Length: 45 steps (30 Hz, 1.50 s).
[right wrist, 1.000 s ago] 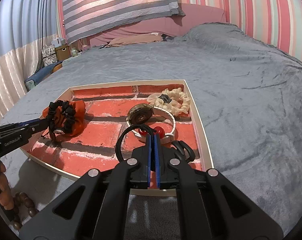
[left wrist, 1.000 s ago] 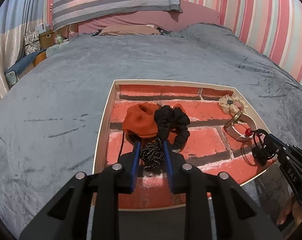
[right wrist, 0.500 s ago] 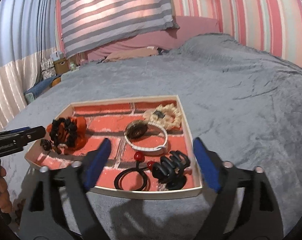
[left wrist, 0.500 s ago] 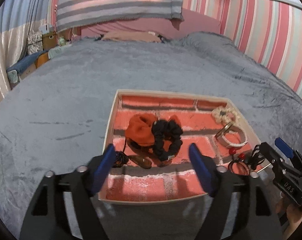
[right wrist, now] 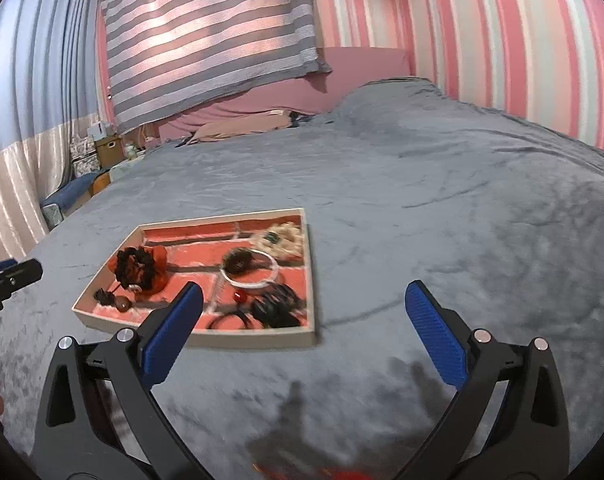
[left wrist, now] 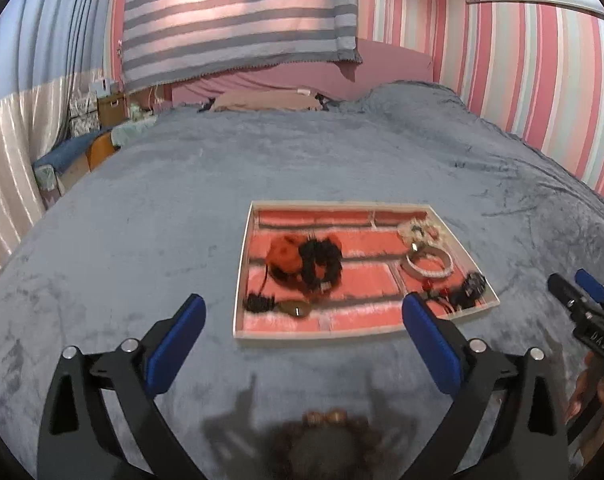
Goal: Organize jewelry
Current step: 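Move both tools toward the wooden bead bracelet and red tassel charm, then grasp the wooden bead bracelet with left tool while right tool grasps red tassel charm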
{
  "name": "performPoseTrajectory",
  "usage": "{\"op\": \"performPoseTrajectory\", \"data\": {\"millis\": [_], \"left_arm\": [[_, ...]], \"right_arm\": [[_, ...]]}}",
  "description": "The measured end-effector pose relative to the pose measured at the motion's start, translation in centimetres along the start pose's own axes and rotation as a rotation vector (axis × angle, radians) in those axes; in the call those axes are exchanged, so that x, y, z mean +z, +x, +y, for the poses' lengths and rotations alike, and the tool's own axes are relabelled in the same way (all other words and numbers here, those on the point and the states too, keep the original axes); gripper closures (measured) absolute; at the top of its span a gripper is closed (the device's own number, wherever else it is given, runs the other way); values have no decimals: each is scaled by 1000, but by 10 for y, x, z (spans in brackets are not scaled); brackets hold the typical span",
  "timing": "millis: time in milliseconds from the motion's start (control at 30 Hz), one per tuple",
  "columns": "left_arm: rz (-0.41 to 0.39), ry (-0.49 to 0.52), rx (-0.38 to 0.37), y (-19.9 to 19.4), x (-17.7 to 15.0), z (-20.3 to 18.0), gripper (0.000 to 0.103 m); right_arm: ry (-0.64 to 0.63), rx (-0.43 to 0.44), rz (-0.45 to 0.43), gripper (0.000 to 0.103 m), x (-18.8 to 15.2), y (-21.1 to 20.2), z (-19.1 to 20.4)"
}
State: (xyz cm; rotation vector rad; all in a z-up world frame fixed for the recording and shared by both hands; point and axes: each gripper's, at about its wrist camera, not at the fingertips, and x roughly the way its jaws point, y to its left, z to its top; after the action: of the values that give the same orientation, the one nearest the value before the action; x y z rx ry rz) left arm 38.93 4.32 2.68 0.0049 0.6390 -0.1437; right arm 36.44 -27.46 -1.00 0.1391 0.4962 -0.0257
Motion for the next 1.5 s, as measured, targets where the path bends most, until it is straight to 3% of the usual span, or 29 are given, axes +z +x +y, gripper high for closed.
{"op": "performPoseTrajectory", "data": {"millis": [267,567,767,1033,1333,1500], "left_arm": [[69,-39,49,-10,-38,8,7],[150,-31,76,-1,-85,6,7],[165,23,133,10,-109,0,7],[209,-18,84,28,-116,10,7],[229,1,62,39,-118,8,7],[239,-11,44,44,-118,10,8]], "right_arm": [[7,-49,42,4,-23,-34,-35],[-76,-52,79,4,-59,-53,-27],[-101,-49,130,4,-82,-49,-21],[-166,-66,187,6,-100,-36,-12],[-160,-68,242,20,-107,-22,-16],[-120,-53,294,44,-111,-11,-24]]}}
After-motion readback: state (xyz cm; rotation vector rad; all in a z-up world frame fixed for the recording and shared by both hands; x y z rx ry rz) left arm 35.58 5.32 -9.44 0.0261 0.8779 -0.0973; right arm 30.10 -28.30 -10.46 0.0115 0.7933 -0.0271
